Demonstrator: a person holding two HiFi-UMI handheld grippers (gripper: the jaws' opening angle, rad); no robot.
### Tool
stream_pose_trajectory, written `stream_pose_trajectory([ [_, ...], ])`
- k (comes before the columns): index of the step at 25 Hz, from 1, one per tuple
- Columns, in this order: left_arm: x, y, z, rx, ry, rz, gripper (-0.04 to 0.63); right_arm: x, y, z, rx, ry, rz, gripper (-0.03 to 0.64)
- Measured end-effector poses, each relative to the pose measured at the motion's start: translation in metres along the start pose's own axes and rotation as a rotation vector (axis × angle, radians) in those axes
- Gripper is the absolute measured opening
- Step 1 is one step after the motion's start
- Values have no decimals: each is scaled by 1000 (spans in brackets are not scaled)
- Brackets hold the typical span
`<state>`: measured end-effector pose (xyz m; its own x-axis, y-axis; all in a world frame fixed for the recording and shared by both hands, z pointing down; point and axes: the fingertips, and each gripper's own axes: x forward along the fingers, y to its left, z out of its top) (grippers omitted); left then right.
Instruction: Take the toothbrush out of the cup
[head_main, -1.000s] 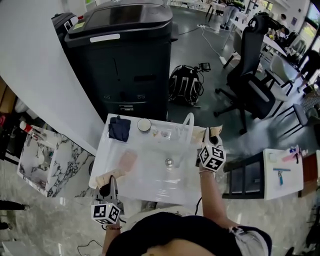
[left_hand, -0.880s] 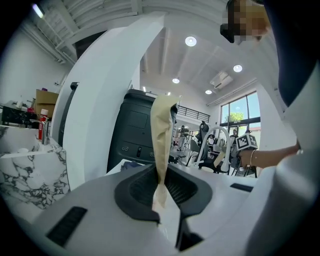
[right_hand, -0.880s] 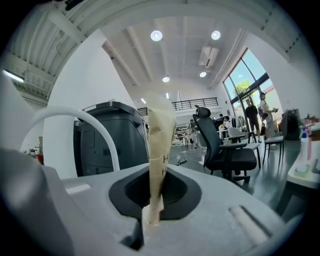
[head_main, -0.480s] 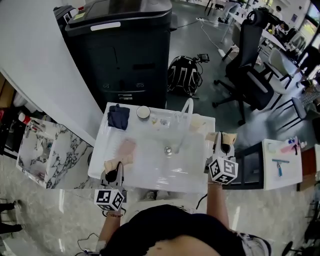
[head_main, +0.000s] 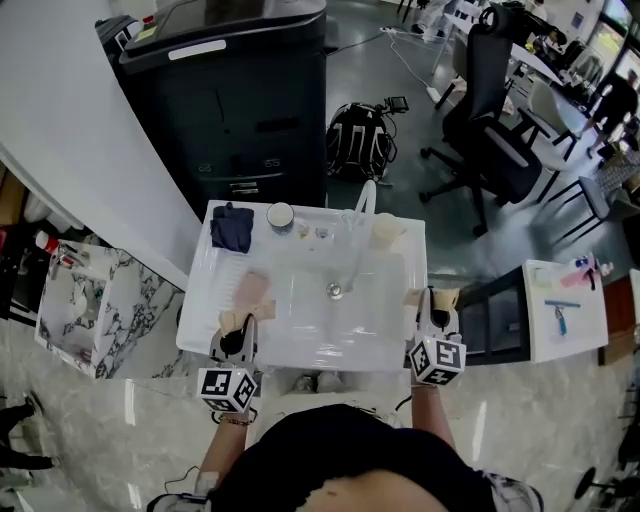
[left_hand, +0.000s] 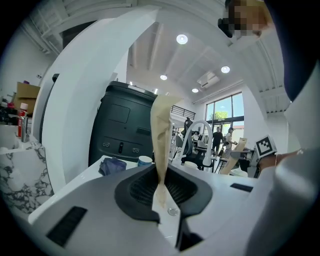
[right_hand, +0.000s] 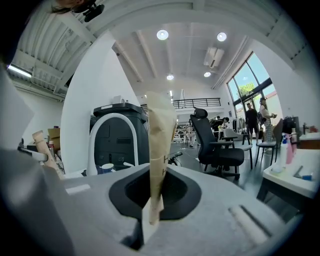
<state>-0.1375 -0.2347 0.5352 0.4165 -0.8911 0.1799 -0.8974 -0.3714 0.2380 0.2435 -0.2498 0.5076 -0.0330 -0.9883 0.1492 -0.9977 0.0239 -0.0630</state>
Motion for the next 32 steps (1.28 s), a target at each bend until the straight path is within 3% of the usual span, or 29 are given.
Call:
stream_pose_trajectory([
  [11,-2,-4,0,-32,2,5,43,-35,5,-35,19,63,27,8],
  [16,-5,-9,4,14,8,6,43,-43,8,-54,5,113,58,8],
  [32,4,-8,-1,0,34,15,43,-23,14,-63,-8,158,81,8],
])
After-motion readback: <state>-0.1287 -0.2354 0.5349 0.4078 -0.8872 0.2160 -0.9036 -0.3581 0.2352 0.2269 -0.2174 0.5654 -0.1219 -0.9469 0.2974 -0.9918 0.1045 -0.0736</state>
